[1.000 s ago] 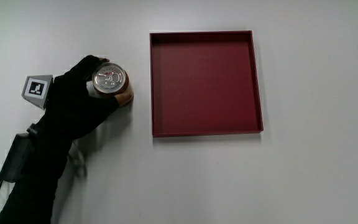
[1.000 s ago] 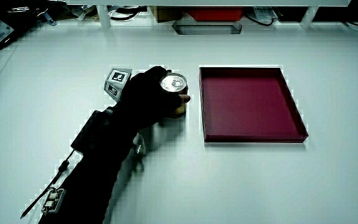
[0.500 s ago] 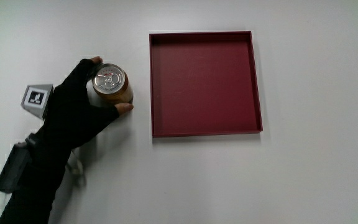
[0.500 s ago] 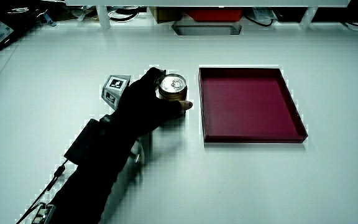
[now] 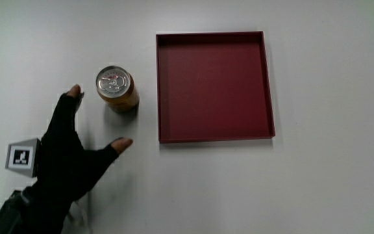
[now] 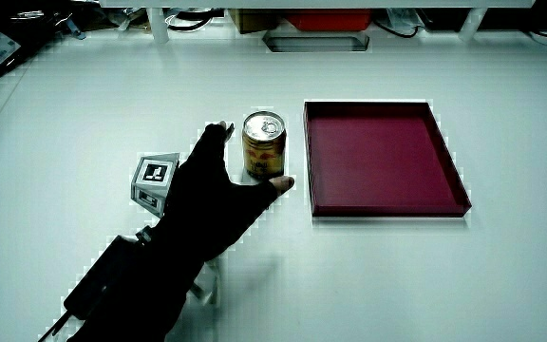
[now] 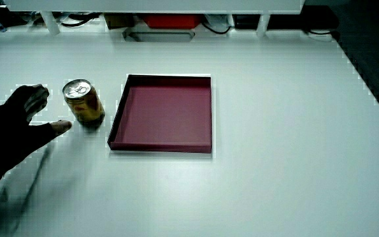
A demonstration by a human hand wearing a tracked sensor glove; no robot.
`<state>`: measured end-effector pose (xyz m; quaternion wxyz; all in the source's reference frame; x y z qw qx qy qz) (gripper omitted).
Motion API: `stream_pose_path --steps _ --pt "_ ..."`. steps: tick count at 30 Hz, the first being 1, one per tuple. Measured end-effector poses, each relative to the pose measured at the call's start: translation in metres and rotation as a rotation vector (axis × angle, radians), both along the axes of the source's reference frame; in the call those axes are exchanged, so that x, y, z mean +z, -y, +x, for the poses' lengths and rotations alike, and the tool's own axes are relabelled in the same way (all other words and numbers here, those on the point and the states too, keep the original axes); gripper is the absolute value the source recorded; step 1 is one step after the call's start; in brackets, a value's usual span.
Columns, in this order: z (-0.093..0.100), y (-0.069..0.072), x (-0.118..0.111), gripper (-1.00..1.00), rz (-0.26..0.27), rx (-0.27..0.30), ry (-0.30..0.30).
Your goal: Place red bull on desk
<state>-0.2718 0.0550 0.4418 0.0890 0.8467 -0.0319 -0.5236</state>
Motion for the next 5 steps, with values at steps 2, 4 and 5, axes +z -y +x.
stream_pose_path --steps 2,4,5 --pt "0.011 -0.005 -0.014 -1.00 0.005 0.020 -0.102" --pt "0.010 -0.011 -0.010 -1.00 -0.028 0.056 -0.061" --pt "0.011 -0.015 -0.013 -1.00 -0.046 0.050 -0.064"
